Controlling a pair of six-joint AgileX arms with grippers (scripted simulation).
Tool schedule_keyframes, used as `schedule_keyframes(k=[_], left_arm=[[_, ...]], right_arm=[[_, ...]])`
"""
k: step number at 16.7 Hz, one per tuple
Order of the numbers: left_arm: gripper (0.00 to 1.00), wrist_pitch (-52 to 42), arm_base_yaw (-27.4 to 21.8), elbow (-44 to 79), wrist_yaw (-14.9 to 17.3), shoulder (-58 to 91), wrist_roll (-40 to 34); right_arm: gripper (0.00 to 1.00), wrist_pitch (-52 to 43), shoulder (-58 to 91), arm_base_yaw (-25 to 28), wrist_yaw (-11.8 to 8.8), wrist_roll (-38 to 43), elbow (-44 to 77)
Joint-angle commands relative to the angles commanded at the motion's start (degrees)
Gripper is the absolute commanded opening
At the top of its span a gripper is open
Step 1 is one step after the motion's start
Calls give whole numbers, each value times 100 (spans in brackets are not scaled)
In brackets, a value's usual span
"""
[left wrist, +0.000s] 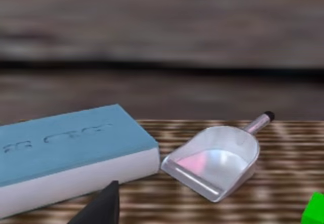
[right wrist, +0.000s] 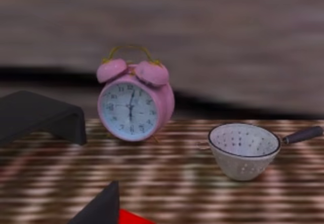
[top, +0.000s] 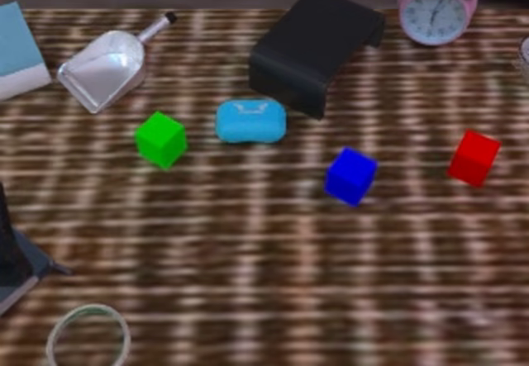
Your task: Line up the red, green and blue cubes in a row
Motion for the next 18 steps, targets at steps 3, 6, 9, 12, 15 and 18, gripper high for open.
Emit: schedule_keyframes(k=[3, 6, 9, 12, 15, 18], left_arm=[[100, 0, 0, 0, 0, 0, 0], [100, 0, 0, 0, 0, 0, 0], [100, 0, 0, 0, 0, 0, 0], [100, 0, 0, 0, 0, 0, 0], [100, 0, 0, 0, 0, 0, 0], [100, 0, 0, 0, 0, 0, 0]], right_arm=[[100, -31, 57, 0, 4, -28, 56], [100, -337, 594, 23, 25, -282, 582], [100, -953, 1678, 95, 32, -753, 1565], [100, -1830, 3247, 207, 29, -1380, 2850], [100, -2887, 5142, 341, 23, -2104, 4318], [100, -4012, 7155, 478, 18, -2861, 5865]])
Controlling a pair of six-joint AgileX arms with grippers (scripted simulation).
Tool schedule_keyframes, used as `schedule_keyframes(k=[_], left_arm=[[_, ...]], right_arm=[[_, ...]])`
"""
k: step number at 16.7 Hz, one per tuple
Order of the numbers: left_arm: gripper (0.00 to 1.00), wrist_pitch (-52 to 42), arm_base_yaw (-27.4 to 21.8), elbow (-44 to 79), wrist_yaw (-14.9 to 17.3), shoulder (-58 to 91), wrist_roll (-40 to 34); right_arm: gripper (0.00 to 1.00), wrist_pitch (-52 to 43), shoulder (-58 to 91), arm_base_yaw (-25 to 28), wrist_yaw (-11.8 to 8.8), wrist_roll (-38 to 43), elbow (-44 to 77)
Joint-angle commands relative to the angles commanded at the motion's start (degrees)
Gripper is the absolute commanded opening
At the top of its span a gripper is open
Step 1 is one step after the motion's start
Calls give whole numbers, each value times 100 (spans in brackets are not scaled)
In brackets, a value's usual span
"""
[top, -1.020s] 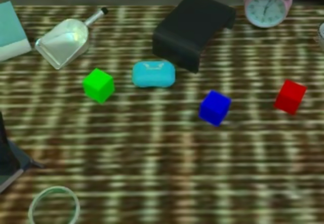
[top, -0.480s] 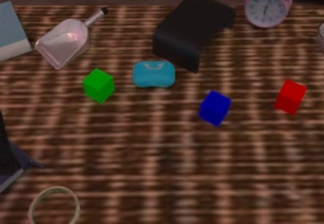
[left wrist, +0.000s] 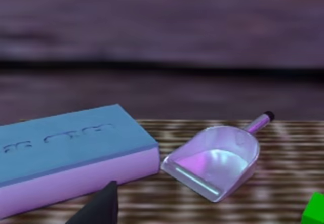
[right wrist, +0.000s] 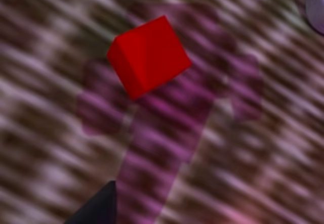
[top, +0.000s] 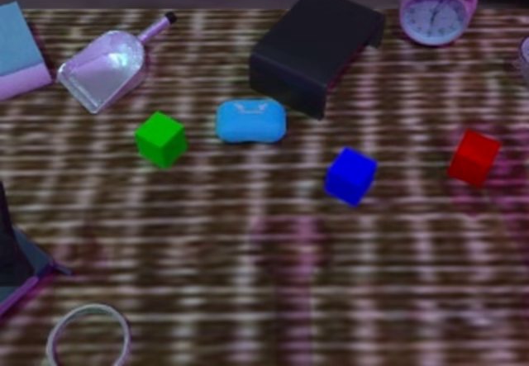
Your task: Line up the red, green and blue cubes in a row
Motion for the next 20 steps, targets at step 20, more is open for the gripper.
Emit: schedule_keyframes(k=[20], left_arm=[[100, 0, 0, 0, 0, 0, 0]], right_arm=[[100, -2839, 5732, 319, 2, -2184, 4878]])
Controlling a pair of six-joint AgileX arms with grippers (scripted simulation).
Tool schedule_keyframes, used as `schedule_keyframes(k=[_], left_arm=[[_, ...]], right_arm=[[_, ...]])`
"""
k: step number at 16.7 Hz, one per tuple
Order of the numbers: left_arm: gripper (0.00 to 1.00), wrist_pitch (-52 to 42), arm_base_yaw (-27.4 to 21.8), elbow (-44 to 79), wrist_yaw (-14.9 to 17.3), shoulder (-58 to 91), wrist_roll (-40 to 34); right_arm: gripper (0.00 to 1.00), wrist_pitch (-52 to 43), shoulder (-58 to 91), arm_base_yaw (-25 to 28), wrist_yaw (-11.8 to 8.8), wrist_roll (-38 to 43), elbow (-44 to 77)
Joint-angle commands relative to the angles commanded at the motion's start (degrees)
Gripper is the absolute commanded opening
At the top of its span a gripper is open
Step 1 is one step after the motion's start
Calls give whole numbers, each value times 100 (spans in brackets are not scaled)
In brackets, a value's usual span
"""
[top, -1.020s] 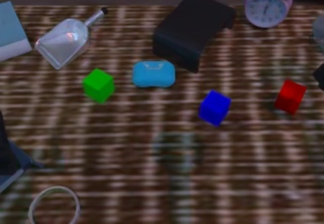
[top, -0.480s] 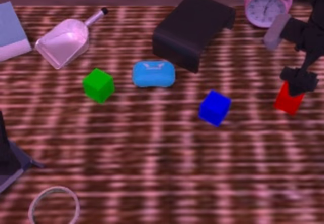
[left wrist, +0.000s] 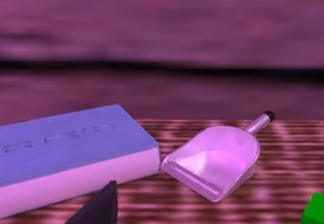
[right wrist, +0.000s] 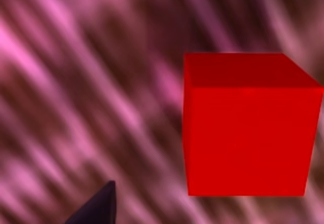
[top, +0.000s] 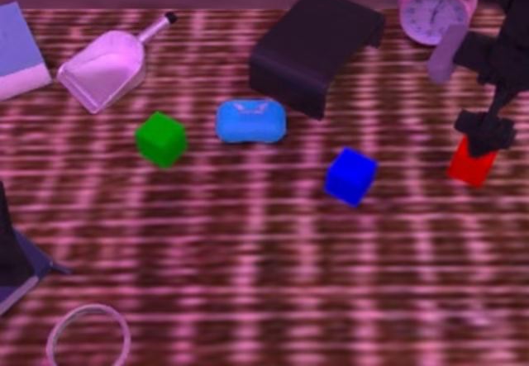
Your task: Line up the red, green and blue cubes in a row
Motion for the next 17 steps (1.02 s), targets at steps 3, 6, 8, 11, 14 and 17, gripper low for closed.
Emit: schedule_keyframes(k=[3, 6, 8, 11, 14, 17], left_arm=[[100, 0, 0, 0, 0, 0, 0], [100, 0, 0, 0, 0, 0, 0], [100, 0, 0, 0, 0, 0, 0], [100, 0, 0, 0, 0, 0, 0], [100, 0, 0, 0, 0, 0, 0], [100, 0, 0, 0, 0, 0, 0]], right_arm=[[100, 405, 143, 23, 1, -7, -282], [100, 1167, 395, 30, 4, 7, -727], [100, 1537, 540, 35, 5, 12, -971], [100, 1661, 602, 37, 6, 11, -1063], [92, 1661, 602, 37, 6, 11, -1063], [70, 1661, 602, 37, 6, 11, -1063]])
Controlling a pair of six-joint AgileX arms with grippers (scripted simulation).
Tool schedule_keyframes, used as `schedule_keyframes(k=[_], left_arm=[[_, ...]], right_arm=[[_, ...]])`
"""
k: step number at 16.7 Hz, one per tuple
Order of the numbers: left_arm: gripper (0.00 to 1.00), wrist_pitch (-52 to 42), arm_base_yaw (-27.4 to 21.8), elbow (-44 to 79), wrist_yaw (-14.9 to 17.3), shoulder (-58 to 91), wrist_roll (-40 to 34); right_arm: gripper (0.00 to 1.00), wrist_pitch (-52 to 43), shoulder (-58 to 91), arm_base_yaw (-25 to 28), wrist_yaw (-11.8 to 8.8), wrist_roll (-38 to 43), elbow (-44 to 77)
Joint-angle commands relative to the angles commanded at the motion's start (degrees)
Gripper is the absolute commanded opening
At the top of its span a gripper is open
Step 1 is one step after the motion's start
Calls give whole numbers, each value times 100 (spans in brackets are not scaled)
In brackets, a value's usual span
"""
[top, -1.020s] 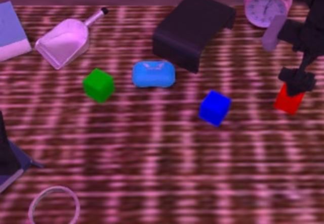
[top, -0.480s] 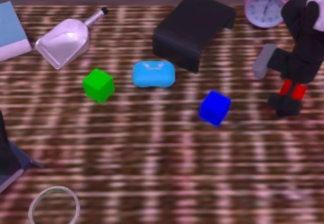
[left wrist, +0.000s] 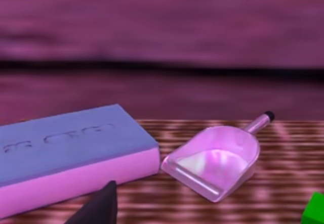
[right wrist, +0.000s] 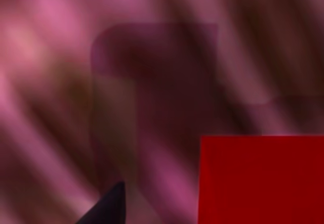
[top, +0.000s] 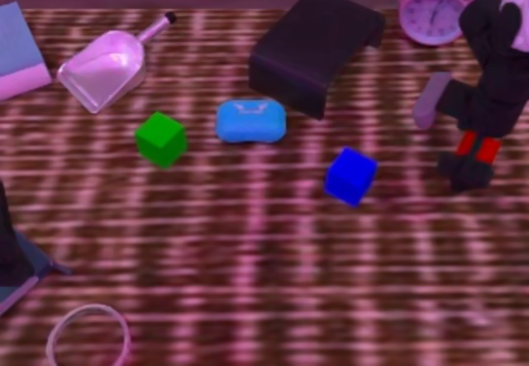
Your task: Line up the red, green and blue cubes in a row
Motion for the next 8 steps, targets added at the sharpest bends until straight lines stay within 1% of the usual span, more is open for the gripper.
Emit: schedule_keyframes(k=[8], left_arm=[[100, 0, 0, 0, 0, 0, 0]], right_arm=[[10, 0, 0, 0, 0, 0, 0]])
